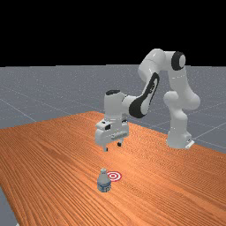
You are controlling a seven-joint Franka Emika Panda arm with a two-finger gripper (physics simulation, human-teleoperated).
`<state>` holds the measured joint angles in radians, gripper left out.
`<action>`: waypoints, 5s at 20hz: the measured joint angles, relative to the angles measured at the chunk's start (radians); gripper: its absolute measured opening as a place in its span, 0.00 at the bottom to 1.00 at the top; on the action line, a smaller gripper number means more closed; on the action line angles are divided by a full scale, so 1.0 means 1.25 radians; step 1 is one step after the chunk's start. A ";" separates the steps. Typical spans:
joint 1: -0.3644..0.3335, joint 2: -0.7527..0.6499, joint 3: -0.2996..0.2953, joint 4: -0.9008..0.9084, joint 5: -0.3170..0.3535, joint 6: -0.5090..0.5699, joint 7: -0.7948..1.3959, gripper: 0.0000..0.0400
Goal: Pick up the bottle and put it on the marker
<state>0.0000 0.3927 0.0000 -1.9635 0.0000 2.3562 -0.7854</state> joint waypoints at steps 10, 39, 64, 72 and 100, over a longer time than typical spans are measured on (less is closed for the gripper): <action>-0.001 -0.126 0.001 -0.161 0.003 0.022 -0.003 0.92; 0.001 0.048 -0.004 0.203 -0.005 -0.128 0.002 1.00; 0.049 0.083 0.004 0.255 -0.028 -0.160 0.067 1.00; 0.057 0.166 -0.004 0.391 -0.049 -0.214 0.067 1.00; 0.057 0.194 0.013 0.403 -0.028 -0.246 0.056 1.00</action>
<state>0.0713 0.6354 0.0159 -1.4596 -0.0350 2.0492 -0.7159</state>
